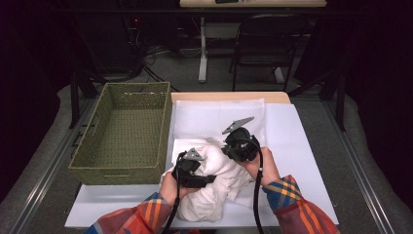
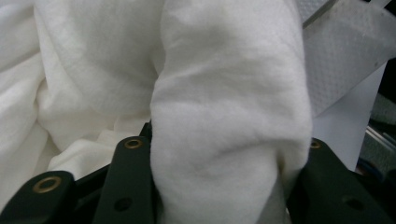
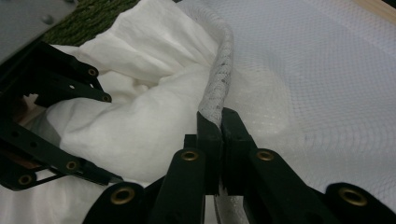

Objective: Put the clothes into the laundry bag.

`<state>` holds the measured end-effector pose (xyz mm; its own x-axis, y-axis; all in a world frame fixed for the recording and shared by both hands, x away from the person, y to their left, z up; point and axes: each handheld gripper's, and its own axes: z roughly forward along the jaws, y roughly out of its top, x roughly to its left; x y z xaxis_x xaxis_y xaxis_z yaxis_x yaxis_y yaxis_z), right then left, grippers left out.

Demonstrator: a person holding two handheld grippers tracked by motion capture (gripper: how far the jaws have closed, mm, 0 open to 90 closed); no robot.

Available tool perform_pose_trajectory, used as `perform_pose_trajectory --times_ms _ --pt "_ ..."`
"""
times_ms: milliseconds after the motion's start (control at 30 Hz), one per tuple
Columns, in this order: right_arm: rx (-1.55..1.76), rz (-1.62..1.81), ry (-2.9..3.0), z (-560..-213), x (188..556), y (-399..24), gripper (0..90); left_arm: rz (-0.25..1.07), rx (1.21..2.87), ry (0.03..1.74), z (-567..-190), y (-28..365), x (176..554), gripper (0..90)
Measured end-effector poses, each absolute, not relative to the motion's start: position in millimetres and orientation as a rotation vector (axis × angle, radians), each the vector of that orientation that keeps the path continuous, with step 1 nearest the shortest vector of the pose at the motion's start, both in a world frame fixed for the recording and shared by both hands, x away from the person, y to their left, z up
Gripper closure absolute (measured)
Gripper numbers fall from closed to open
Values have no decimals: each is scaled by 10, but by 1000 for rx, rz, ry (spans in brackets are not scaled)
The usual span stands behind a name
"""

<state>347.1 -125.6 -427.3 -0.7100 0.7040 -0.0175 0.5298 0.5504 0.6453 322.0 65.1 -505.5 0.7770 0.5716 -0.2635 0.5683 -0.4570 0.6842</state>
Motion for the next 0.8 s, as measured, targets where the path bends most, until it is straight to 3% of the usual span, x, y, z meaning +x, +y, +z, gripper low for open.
perform_pose_trajectory --times_ms 133,200,333,367,400,567,700,800 --pt "1003 960 2509 -4196 3421 -1225 884 -14 2068 906 -4984 576 3246 606" --pt "981 981 2505 -4140 3385 -1210 884 -33 2080 916 -5021 470 3284 563" --pt "1024 898 2521 -4285 3454 -1272 883 -3 2188 844 -5079 371 3308 342" --pt "1024 898 2521 -4285 3454 -1272 883 4 2211 821 -5046 389 3306 342" --pt "1037 892 2519 -4318 3479 -1313 883 0 2223 791 -4975 472 3308 230" --pt "1034 886 2517 -4317 3481 -1332 882 2 2236 771 -4834 655 3287 110" --pt "1028 871 2511 -4320 3483 -1331 877 27 2243 808 -4824 794 3257 57" --pt "1031 867 2513 -4326 3497 -1321 873 -80 2226 808 -5034 780 3303 178"
